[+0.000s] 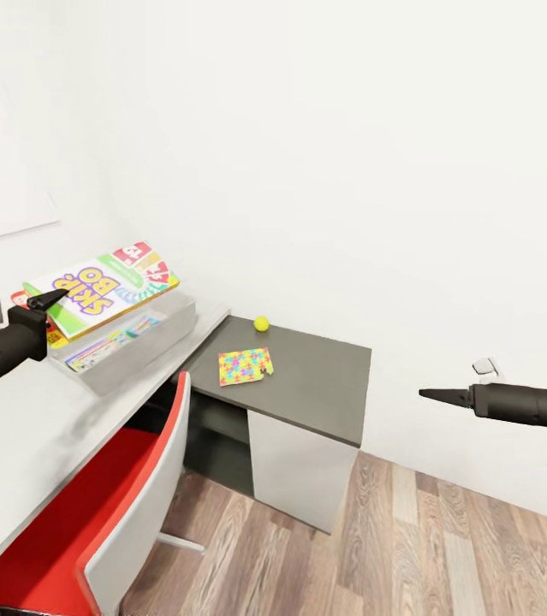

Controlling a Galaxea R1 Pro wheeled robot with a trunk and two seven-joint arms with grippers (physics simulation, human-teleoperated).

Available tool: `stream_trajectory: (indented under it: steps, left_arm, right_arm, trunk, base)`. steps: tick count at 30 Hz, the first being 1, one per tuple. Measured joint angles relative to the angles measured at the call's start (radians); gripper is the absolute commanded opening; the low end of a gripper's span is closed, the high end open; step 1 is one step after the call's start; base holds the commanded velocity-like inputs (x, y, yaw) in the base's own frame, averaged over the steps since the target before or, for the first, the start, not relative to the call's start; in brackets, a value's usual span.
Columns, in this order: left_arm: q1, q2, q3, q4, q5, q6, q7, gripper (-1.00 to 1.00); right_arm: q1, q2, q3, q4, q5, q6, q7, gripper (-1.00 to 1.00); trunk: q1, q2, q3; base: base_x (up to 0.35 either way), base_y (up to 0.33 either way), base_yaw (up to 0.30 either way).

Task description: Put all the toys in the child's room - the three board games (two on the bed and one on the table), the two jigsaw puzzles on the table, and the tennis ball on the table - inside the toy box on the table in the child's room.

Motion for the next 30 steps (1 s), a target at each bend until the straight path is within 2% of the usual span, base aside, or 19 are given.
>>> stream_trajectory:
  steps: [11,24,30]
  left_arm:
    - [0.011,-0.005,-0.001,0.000,-0.006,-0.001,-0.007,-1.00]
    - [0.017,-0.004,-0.001,0.000,-0.005,-0.001,-0.011,-1.00]
    - [0.018,-0.005,-0.001,0.000,-0.006,-0.002,-0.008,-1.00]
  right_arm:
    - [0.000,0.000,0.017,-0.002,0.005,0.000,0.000,1.00]
    - [0.000,0.000,0.019,-0.003,0.005,0.000,0.000,1.00]
    - [0.000,0.000,0.019,-0.003,0.006,0.000,0.000,1.00]
  trunk:
    - [0.000,0.000,0.002]
    - [-0.001,0.000,0.002]
    - [-0.001,0.000,0.002]
  base:
    - [0.050,-0.004,0.067]
    - [0.283,-0.083,0.012]
    - [0.317,-0.097,0.133]
